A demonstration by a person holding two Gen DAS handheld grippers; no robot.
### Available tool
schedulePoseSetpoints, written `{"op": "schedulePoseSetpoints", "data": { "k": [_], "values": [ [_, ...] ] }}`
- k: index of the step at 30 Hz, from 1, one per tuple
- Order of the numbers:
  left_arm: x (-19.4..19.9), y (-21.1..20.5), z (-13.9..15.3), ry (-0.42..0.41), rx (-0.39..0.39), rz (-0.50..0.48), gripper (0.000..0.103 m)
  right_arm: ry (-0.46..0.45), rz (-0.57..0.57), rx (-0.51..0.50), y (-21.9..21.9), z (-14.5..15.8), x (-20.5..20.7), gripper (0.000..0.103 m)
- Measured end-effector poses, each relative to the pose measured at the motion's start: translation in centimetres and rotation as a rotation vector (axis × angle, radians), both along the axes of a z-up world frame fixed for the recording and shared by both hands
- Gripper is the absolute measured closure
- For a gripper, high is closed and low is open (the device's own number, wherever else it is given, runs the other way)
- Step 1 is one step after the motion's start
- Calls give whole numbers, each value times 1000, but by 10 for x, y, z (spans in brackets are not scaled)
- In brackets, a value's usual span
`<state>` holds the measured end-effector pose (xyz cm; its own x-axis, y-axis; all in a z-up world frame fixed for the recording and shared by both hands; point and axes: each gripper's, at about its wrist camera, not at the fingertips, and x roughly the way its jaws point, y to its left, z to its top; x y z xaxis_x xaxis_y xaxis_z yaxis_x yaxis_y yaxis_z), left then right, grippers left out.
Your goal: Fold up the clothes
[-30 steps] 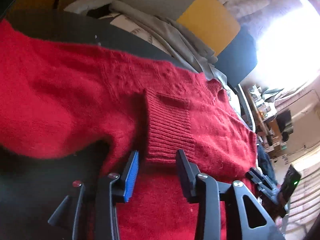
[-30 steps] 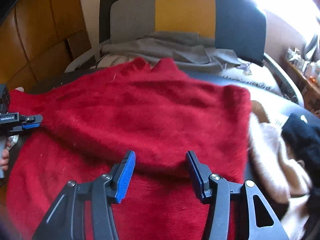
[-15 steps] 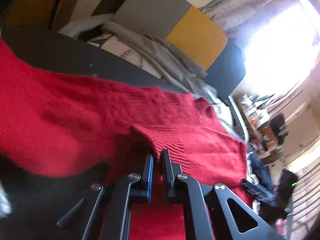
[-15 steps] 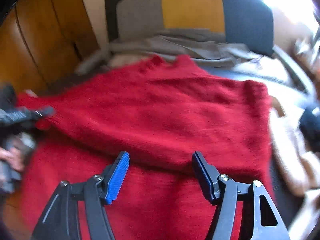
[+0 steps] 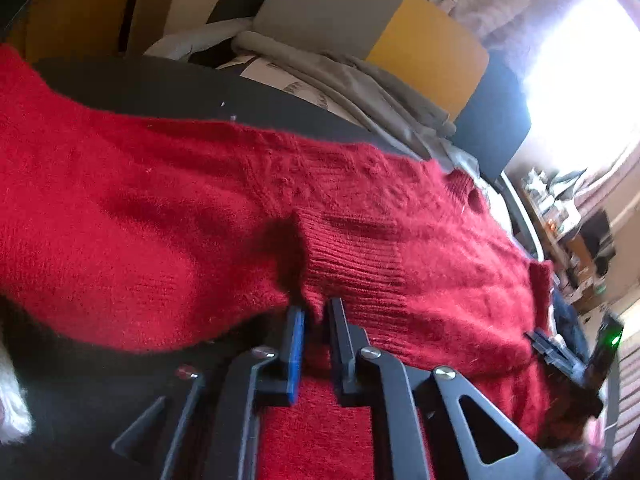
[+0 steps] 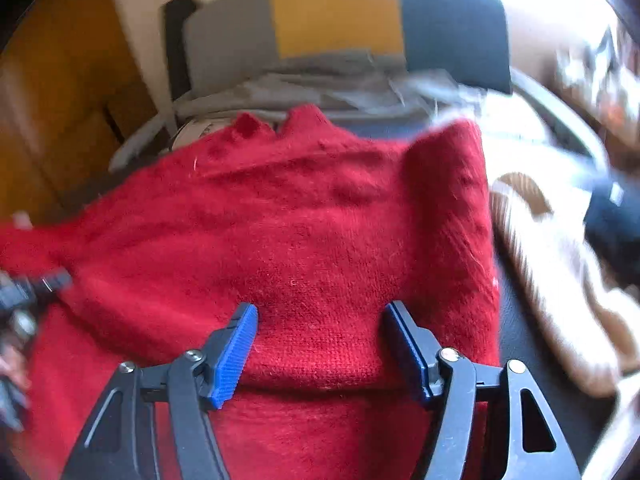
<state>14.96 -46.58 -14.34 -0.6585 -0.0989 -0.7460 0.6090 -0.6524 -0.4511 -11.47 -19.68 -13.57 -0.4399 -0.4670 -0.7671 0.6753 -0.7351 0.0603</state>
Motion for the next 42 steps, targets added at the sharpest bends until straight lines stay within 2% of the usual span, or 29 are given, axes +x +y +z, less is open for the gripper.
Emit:
{"op": "schedulePoseSetpoints", "data": {
  "k": [3, 7, 9, 12, 13, 15, 17, 19, 21, 26, 30, 34, 35, 37, 38, 40, 42],
  "values": [
    [17, 5, 6, 11, 16, 31, 83, 14, -5, 11, -2, -1, 1, 28],
    [71, 11, 21, 79, 17, 112, 78, 20, -10, 8, -1, -1, 2, 26],
    [109, 3, 28, 123, 45, 194, 78, 27, -14, 13, -2, -1, 2, 25],
    [183, -14, 46, 237, 95, 363, 77, 32, -19, 17, -3, -2, 3, 23],
    [203, -18, 53, 250, 82, 414, 77, 33, -21, 19, -3, -2, 3, 23],
    [245, -21, 74, 249, -13, 520, 77, 31, -23, 17, -2, -2, 2, 22],
    [266, -21, 91, 176, -139, 570, 74, 27, -24, 14, -2, -2, 2, 22],
    [278, -24, 101, 88, -240, 543, 69, 31, -25, 18, -2, -2, 2, 21],
    [279, -28, 102, 45, -259, 486, 64, 32, -27, 19, -2, -1, 2, 21],
    [274, -45, 95, -1, -250, 422, 62, 29, -28, 14, -1, -2, 1, 20],
    [253, -51, 89, -71, -316, 411, 62, 29, -28, 15, -1, -2, 1, 19],
    [233, -54, 90, -164, -423, 419, 62, 27, -28, 15, -1, -2, 0, 19],
    [228, -56, 91, -176, -447, 415, 65, 28, -28, 16, -1, -2, 0, 19],
    [220, -56, 92, -196, -479, 401, 87, 30, -28, 18, -1, -2, 0, 19],
    [217, -56, 93, -210, -496, 402, 93, 30, -29, 18, -2, -2, 0, 19],
    [216, -58, 97, -185, -478, 384, 95, 30, -29, 18, -2, -2, 0, 19],
    [212, -59, 109, -107, -423, 340, 95, 31, -29, 21, -2, -2, 0, 19]
  ]
}}
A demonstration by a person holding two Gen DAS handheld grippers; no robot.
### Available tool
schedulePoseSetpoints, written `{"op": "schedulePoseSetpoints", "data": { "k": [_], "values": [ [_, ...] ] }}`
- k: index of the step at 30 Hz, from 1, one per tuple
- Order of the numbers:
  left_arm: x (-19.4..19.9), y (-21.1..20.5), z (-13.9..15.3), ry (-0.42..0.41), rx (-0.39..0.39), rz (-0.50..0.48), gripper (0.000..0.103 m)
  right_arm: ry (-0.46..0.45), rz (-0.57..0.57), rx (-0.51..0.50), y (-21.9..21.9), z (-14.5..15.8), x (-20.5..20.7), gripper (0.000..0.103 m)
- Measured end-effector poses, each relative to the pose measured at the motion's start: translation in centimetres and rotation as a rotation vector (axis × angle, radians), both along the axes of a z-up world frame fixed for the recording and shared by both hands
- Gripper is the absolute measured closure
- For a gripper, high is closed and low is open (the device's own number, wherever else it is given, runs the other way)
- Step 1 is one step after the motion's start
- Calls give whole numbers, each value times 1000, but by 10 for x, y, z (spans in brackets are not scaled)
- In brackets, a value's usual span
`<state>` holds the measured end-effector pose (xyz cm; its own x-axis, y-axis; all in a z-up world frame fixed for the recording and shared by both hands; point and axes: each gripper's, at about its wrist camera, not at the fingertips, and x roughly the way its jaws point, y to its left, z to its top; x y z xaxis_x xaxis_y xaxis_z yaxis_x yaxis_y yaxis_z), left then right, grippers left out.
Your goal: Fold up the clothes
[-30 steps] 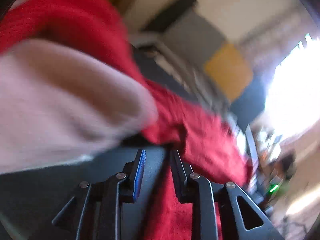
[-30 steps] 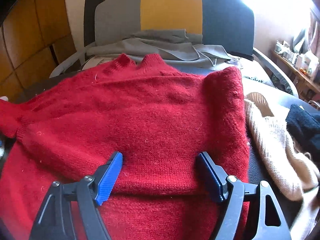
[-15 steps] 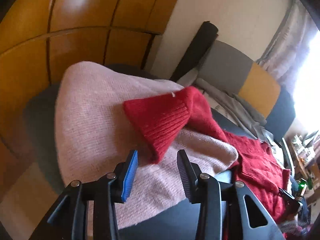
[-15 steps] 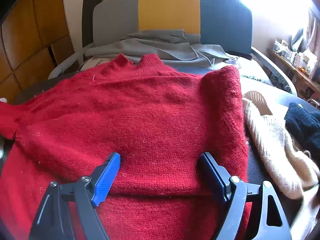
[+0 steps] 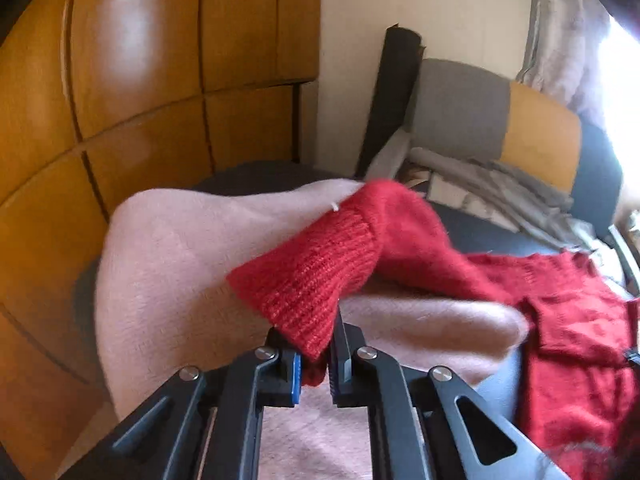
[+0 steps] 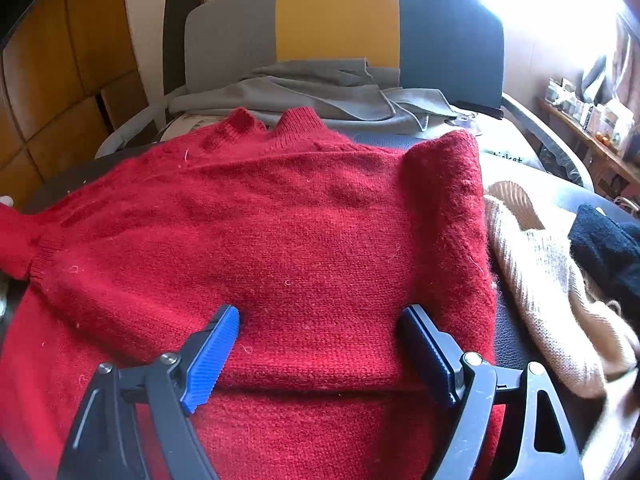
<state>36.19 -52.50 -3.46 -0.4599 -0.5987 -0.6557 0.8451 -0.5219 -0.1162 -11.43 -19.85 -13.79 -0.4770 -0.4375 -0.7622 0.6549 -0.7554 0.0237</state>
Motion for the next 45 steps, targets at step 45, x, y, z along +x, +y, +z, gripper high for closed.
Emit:
{"op": "schedulePoseSetpoints", "data": {
  "k": [45],
  "values": [
    [-250, 130, -91, 229, 555, -560, 70, -35, 92, -84, -4, 26, 7, 18]
  ]
}}
